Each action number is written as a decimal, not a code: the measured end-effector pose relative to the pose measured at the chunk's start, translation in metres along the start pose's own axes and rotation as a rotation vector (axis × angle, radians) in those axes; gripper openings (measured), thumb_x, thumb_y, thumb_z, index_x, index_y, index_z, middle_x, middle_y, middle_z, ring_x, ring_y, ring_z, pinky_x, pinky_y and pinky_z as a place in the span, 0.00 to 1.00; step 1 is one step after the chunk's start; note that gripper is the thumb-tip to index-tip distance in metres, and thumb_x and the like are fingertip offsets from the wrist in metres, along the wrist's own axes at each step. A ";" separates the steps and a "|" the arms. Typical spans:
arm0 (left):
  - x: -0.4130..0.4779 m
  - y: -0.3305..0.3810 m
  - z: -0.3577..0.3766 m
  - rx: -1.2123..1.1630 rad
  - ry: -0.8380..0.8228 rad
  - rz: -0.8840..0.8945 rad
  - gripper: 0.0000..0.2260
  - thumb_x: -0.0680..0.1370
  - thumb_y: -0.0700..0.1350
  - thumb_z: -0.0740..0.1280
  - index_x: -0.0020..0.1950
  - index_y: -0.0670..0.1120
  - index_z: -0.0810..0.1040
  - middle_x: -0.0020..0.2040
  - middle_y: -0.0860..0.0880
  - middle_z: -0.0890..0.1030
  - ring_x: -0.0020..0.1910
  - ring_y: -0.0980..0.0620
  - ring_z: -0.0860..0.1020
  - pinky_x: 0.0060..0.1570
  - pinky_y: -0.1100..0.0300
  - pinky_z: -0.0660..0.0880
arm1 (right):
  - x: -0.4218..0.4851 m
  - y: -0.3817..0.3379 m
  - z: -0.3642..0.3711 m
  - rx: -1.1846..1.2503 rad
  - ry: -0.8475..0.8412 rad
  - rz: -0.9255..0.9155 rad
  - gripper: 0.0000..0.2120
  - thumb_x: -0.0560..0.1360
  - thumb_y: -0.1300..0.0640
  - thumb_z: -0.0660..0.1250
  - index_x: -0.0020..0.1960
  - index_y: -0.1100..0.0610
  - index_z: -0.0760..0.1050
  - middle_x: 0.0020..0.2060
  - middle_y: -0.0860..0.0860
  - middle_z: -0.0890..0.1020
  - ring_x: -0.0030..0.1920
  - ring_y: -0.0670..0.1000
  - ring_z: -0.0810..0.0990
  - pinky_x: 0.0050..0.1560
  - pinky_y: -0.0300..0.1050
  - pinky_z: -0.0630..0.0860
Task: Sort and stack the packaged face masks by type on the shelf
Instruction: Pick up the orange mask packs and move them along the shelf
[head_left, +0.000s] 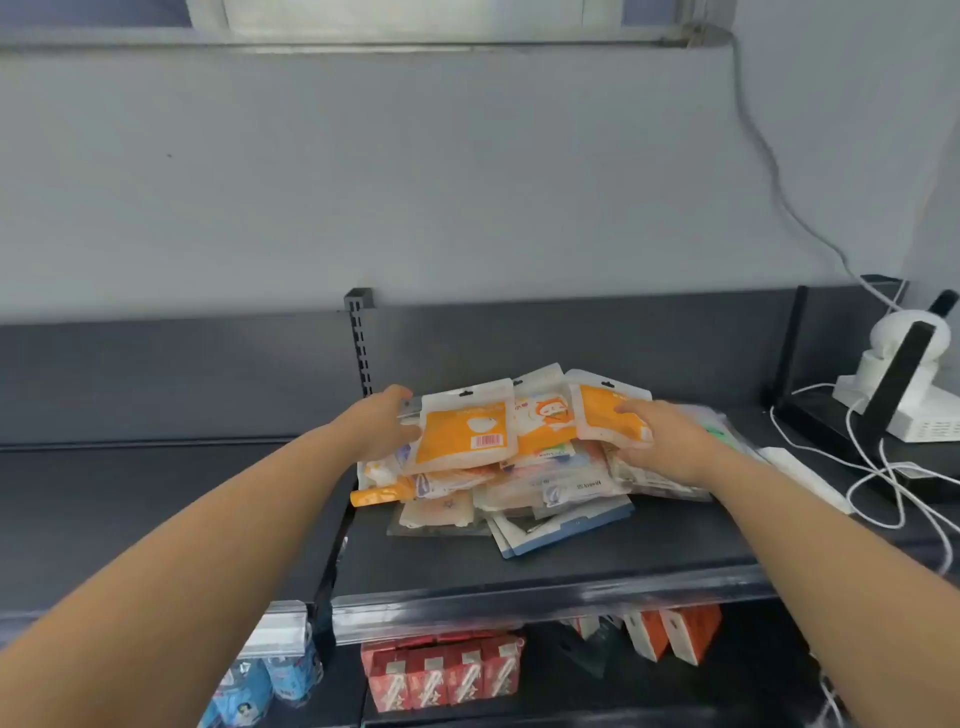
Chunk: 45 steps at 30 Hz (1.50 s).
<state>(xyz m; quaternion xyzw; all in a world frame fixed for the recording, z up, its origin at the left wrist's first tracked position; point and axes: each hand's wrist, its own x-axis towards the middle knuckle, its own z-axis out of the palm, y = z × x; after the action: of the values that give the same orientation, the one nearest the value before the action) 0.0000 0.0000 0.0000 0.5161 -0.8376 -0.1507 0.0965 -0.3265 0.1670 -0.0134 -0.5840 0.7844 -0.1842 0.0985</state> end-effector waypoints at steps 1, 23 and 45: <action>0.003 0.000 0.005 0.009 -0.018 -0.018 0.29 0.79 0.51 0.66 0.78 0.49 0.58 0.72 0.45 0.71 0.65 0.44 0.74 0.60 0.53 0.74 | 0.000 0.005 0.004 0.028 0.003 0.005 0.31 0.75 0.50 0.70 0.75 0.49 0.63 0.72 0.53 0.67 0.69 0.56 0.69 0.67 0.50 0.68; 0.043 0.023 0.058 -0.241 0.019 -0.455 0.41 0.68 0.70 0.70 0.71 0.43 0.69 0.59 0.45 0.79 0.53 0.46 0.79 0.53 0.52 0.78 | 0.043 0.014 0.053 0.098 0.253 -0.014 0.24 0.80 0.55 0.59 0.75 0.50 0.62 0.70 0.52 0.73 0.67 0.55 0.72 0.62 0.54 0.72; 0.044 -0.028 0.042 -1.112 0.040 -0.296 0.42 0.71 0.42 0.78 0.76 0.53 0.55 0.59 0.48 0.73 0.52 0.42 0.80 0.47 0.46 0.82 | 0.030 -0.099 0.090 0.767 0.602 -0.190 0.16 0.83 0.51 0.56 0.69 0.47 0.72 0.56 0.40 0.80 0.57 0.38 0.78 0.51 0.27 0.75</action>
<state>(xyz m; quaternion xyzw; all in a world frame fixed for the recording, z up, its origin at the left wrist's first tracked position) -0.0100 -0.0450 -0.0485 0.5023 -0.5492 -0.5705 0.3472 -0.2147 0.0983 -0.0539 -0.4957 0.5971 -0.6280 0.0582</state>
